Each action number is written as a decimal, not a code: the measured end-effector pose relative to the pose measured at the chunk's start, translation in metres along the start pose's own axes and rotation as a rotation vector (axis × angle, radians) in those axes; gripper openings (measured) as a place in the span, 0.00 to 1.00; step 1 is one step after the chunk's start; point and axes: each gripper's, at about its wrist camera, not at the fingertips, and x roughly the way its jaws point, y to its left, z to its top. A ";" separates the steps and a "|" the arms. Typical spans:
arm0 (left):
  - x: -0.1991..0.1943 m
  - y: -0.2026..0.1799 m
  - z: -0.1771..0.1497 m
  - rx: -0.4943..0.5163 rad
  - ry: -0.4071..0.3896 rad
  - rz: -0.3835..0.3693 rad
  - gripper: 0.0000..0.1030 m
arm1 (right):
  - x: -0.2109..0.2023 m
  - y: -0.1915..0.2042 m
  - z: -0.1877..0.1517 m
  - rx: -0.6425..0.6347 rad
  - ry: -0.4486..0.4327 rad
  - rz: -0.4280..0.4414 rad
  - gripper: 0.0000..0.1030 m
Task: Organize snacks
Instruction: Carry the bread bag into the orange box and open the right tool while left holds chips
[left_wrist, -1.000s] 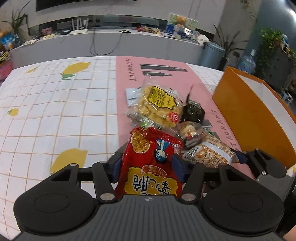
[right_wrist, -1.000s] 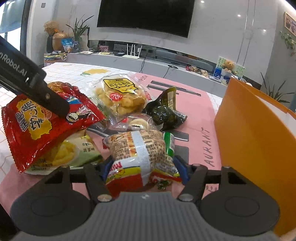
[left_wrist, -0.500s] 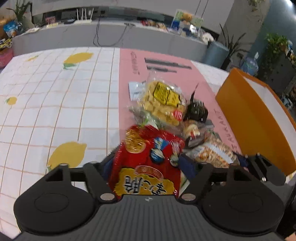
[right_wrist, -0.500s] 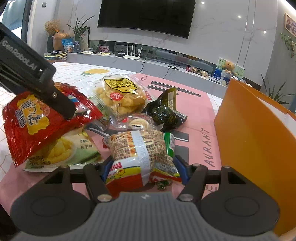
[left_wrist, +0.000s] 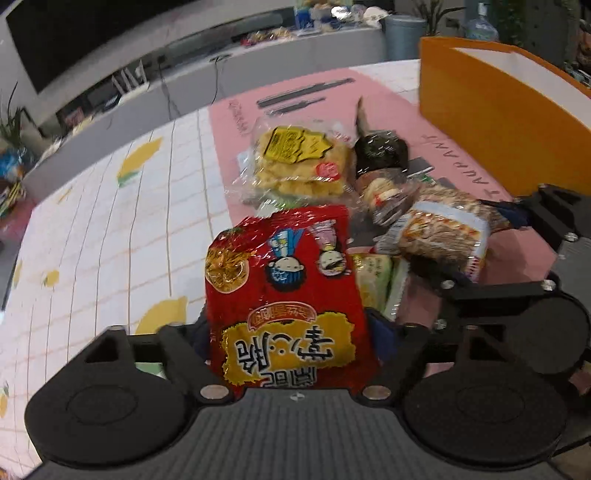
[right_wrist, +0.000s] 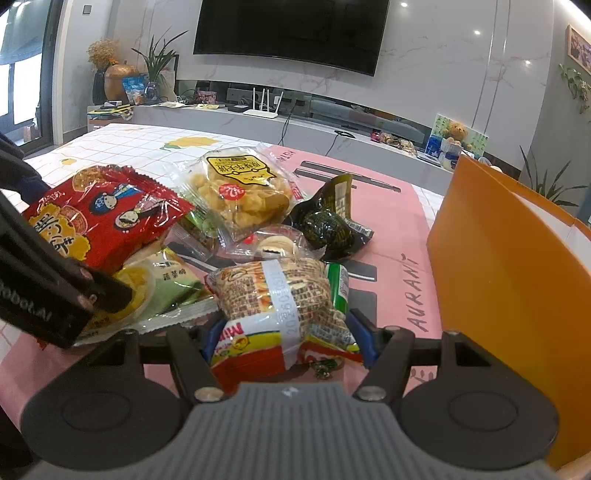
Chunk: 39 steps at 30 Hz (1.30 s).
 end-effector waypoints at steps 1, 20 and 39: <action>-0.003 -0.001 0.001 0.005 -0.005 -0.002 0.84 | 0.000 -0.001 0.000 0.006 -0.004 0.001 0.62; -0.041 0.051 0.017 -0.269 -0.159 -0.248 0.84 | -0.028 -0.018 0.015 0.106 -0.091 0.039 0.44; -0.068 0.049 0.026 -0.299 -0.255 -0.322 0.84 | -0.105 -0.091 0.049 0.313 -0.272 0.106 0.44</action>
